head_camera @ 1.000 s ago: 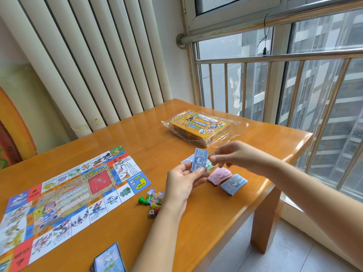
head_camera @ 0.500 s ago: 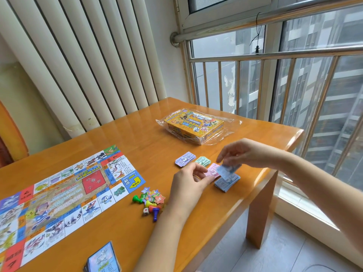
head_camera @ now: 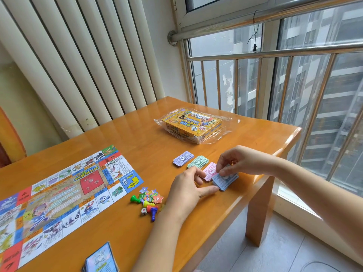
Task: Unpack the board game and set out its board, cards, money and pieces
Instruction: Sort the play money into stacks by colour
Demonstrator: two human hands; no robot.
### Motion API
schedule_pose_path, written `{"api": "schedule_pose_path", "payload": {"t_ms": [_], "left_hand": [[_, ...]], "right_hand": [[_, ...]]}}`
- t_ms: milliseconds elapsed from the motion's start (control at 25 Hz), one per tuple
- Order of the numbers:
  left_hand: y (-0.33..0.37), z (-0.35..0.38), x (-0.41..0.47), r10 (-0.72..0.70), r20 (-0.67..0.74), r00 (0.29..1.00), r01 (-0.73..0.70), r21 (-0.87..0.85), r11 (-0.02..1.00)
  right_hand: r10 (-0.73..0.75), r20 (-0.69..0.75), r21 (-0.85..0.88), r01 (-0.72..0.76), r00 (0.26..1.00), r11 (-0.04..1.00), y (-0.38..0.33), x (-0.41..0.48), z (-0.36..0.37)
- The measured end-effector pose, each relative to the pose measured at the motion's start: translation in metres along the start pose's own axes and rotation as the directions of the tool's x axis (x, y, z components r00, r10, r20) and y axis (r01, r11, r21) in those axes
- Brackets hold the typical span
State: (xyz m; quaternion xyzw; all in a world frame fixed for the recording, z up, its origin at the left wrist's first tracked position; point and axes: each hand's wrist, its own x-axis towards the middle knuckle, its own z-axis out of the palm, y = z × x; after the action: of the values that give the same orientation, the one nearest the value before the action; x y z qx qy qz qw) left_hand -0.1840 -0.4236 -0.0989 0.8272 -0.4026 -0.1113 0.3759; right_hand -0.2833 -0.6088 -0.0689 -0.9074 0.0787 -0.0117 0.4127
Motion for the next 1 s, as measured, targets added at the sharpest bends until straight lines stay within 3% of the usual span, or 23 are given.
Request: {"api": "schedule_pose_path", "payload": {"t_ms": [200,440,560,760,1000], "left_hand": [[0.0,0.001,-0.002,-0.003,0.015,1.0,0.003,0.013,1.0],[-0.005,-0.004,0.002,-0.044,-0.071,0.997,0.046,0.032,0.998],[-0.007,-0.004,0.002,-0.039,-0.069,0.997,0.043,0.061,0.997],[-0.006,0.0,0.003,-0.036,-0.055,0.998,0.04,0.069,0.997],[-0.007,0.003,0.004,-0.037,-0.08,0.996,0.04,0.032,0.999]], "right_hand": [[-0.004,-0.009,-0.076,0.003,1.0,0.997,-0.001,-0.001,0.0],[0.044,-0.193,-0.111,-0.066,0.98,0.992,0.009,0.012,-0.014],[0.08,-0.086,-0.079,-0.087,0.993,0.993,0.008,0.017,-0.023],[0.06,0.144,-0.279,-0.018,0.988,0.96,-0.004,0.031,-0.026],[0.084,0.246,-0.358,0.01,0.966,0.934,-0.007,0.047,-0.025]]}}
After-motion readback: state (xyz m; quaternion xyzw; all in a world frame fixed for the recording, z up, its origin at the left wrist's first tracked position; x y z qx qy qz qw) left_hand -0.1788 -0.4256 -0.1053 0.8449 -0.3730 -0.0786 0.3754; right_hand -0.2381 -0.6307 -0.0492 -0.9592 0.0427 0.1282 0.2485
